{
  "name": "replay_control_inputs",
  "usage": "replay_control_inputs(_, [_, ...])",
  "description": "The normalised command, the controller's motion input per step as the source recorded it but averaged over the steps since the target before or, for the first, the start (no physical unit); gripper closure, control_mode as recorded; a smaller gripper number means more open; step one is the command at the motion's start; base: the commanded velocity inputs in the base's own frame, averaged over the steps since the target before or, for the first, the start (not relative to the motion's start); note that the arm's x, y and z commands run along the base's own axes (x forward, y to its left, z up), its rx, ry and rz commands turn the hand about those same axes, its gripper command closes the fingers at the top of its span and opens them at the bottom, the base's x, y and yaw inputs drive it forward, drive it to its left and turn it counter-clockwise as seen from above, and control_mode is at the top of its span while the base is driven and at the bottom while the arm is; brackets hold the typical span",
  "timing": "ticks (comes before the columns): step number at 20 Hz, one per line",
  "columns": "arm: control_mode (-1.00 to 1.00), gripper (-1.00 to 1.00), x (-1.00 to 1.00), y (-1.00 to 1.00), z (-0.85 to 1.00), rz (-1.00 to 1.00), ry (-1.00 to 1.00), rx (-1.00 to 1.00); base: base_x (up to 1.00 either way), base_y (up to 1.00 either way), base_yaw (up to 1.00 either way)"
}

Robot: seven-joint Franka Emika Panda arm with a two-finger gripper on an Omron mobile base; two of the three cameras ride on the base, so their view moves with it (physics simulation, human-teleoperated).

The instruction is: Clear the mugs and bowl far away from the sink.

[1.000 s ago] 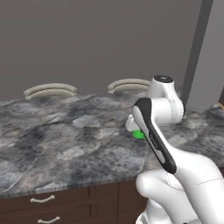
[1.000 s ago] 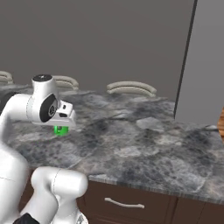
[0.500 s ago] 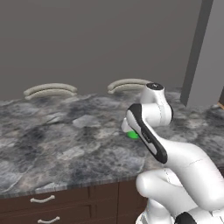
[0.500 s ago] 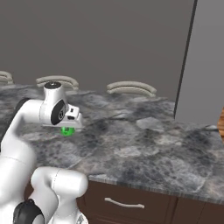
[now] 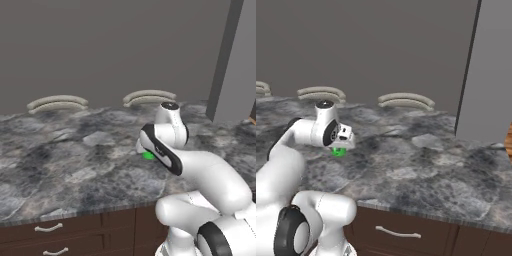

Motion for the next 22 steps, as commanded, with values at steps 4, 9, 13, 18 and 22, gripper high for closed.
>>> replay_control_inputs(4, [-1.00,1.00,0.41,0.00,-0.17,0.00,0.00,0.00,0.00,0.00,0.00])
replay_control_inputs(9, [-1.00,1.00,0.37,0.00,-0.08,0.00,0.00,0.00,0.00,0.00,0.00])
replay_control_inputs(13, [-1.00,1.00,0.39,0.00,-0.09,0.00,0.00,0.00,0.00,0.00,0.00])
replay_control_inputs(18, [-1.00,1.00,0.37,0.00,-0.26,0.00,0.00,0.00,0.00,0.00,0.00])
replay_control_inputs(22, [-1.00,1.00,0.35,0.00,-0.28,0.00,0.00,0.00,0.00,0.00,0.00])
